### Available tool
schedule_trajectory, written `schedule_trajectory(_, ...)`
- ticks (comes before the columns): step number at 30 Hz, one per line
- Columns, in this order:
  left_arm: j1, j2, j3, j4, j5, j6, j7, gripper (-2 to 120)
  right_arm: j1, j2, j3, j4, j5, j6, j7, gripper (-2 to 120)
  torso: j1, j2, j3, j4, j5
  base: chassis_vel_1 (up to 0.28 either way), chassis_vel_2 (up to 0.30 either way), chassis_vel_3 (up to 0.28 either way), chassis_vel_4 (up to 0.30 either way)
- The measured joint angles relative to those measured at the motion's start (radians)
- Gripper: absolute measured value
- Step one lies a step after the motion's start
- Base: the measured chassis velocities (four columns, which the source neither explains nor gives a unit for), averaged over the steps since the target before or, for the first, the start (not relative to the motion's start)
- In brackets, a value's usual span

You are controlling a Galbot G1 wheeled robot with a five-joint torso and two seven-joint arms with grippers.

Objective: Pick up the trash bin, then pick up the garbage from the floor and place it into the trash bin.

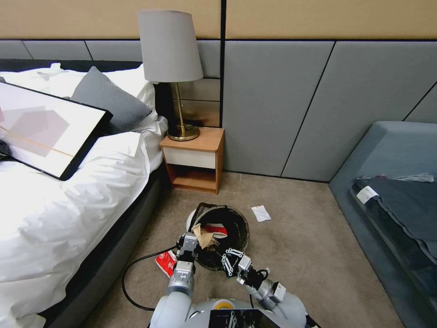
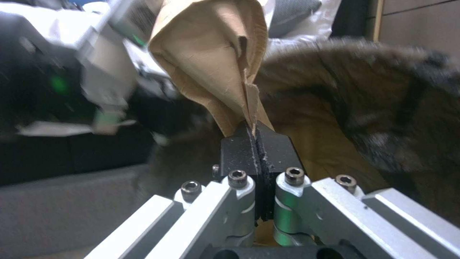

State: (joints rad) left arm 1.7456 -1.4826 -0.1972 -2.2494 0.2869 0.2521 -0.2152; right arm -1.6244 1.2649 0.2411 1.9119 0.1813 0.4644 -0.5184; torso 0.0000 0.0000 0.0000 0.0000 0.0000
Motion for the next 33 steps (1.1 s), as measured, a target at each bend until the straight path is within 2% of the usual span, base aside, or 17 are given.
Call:
schedule_trajectory(3,0.003,0.002,0.000,-0.002,0.000,0.000,0.000,0,0.004,0.000,0.012,-0.004,-0.002,0.003,0.014,17,0.000,0.000,0.000,0.0000,0.0000,0.000,0.000,0.000,0.000)
schedule_trajectory(4,0.003,0.002,0.000,-0.002,0.000,0.000,0.000,0,0.004,0.000,0.012,-0.004,-0.002,0.003,0.014,17,0.000,0.000,0.000,0.0000,0.0000,0.000,0.000,0.000,0.000)
schedule_trajectory(8,0.005,0.005,0.001,-0.004,0.001,0.000,0.000,0,0.005,-0.010,0.037,0.010,0.007,0.003,0.017,37,0.000,0.000,0.000,0.0000,0.0000,0.000,0.000,0.000,0.000)
schedule_trajectory(10,0.005,0.006,0.002,-0.004,0.001,0.000,0.000,0,0.005,-0.012,0.041,0.012,0.008,0.003,0.017,40,0.000,0.000,0.000,0.0000,0.0000,0.000,0.000,0.000,0.000)
schedule_trajectory(12,0.006,0.006,0.004,-0.004,0.002,0.000,0.000,0,0.006,-0.015,0.050,0.017,0.009,0.003,0.017,50,0.000,0.000,0.000,0.0000,0.0000,0.000,0.000,0.000,0.000)
schedule_trajectory(13,0.006,0.006,0.004,-0.004,0.002,0.000,0.000,0,0.006,-0.015,0.050,0.017,0.009,0.003,0.017,50,0.000,0.000,0.000,0.0000,0.0000,0.000,0.000,0.000,0.000)
schedule_trajectory(16,0.007,0.008,0.005,-0.004,0.003,0.000,0.000,0,0.005,-0.020,0.057,0.028,0.014,0.003,0.017,65,0.000,0.000,0.000,0.0000,0.0000,0.000,0.000,0.000,0.000)
schedule_trajectory(17,0.007,0.008,0.005,-0.004,0.003,0.000,0.000,0,0.005,-0.020,0.057,0.028,0.014,0.003,0.017,65,0.000,0.000,0.000,0.0000,0.0000,0.000,0.000,0.000,0.000)
schedule_trajectory(20,0.008,0.009,0.004,-0.005,0.003,0.000,0.000,0,0.006,-0.023,0.062,0.037,0.016,0.002,0.017,79,0.000,0.000,0.000,0.0000,0.0001,0.000,0.000,0.000,0.000)
schedule_trajectory(22,0.008,0.009,0.003,-0.005,0.003,0.000,0.000,0,0.006,-0.023,0.063,0.040,0.016,0.001,0.018,82,0.000,0.000,0.000,0.0000,0.0000,0.000,0.000,0.000,0.000)
schedule_trajectory(25,0.008,0.008,0.001,-0.005,0.003,0.000,0.000,0,0.001,-0.023,0.067,0.056,0.016,0.002,0.018,97,0.000,0.000,0.000,0.0000,0.0001,0.000,0.000,0.000,0.000)
schedule_trajectory(33,0.004,0.006,-0.002,-0.004,0.002,0.000,-0.001,0,-0.022,-0.028,0.078,0.100,0.014,0.006,0.018,100,0.000,0.000,0.000,0.0000,0.0000,0.000,0.000,0.000,0.000)
